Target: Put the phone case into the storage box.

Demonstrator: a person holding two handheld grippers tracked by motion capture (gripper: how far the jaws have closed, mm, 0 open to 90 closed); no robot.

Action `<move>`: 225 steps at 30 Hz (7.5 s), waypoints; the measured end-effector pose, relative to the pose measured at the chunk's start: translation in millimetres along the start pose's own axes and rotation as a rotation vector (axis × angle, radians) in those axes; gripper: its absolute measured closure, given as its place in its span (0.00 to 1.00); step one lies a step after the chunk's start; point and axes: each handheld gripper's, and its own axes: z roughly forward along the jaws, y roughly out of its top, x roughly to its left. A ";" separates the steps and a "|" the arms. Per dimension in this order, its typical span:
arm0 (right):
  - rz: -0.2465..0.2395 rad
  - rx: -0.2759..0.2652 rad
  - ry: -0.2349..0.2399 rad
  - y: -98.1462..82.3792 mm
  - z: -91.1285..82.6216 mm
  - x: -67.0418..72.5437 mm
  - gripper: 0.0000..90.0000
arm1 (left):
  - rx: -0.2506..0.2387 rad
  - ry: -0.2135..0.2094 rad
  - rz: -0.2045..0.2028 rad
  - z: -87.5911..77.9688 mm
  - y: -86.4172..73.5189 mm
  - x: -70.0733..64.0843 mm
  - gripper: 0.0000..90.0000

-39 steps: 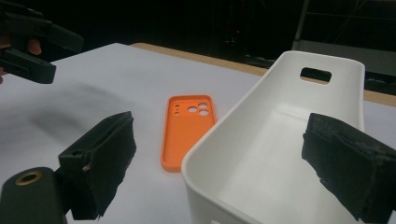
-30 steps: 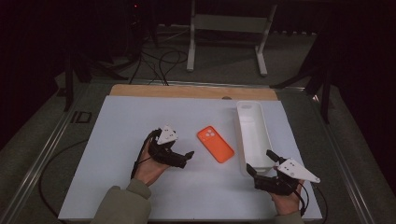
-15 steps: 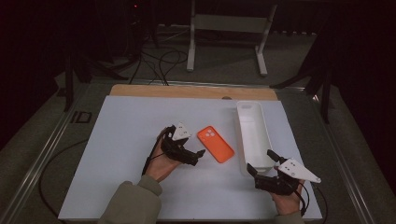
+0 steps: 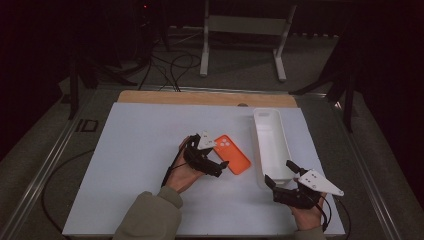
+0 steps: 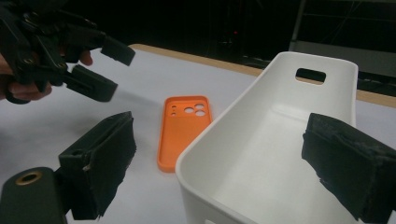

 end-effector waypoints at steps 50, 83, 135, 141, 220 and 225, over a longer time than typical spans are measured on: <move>0.010 -0.011 -0.017 0.2 -2.8 -2.3 0.10 | 0.224 -0.085 -0.013 66.8 12.3 -26.1 1.00; 0.014 -0.010 -0.025 -0.4 -4.7 -3.3 0.10 | 0.333 -0.083 -0.010 58.9 -11.1 -26.7 1.00; 0.014 0.011 -0.011 4.8 1.3 -9.1 0.10 | -0.073 0.102 -0.131 -74.9 -36.9 29.1 0.39; 0.003 0.013 -0.004 7.8 2.5 -7.5 0.10 | -0.149 0.163 -0.134 -109.9 -51.7 32.6 0.21; 0.008 0.010 -0.012 4.8 3.6 -8.1 0.10 | 0.298 0.067 -0.044 -17.0 -30.1 34.1 0.00; 0.010 0.008 -0.014 4.9 2.8 -9.1 0.10 | 0.327 0.061 -0.045 -6.5 -30.3 34.0 0.00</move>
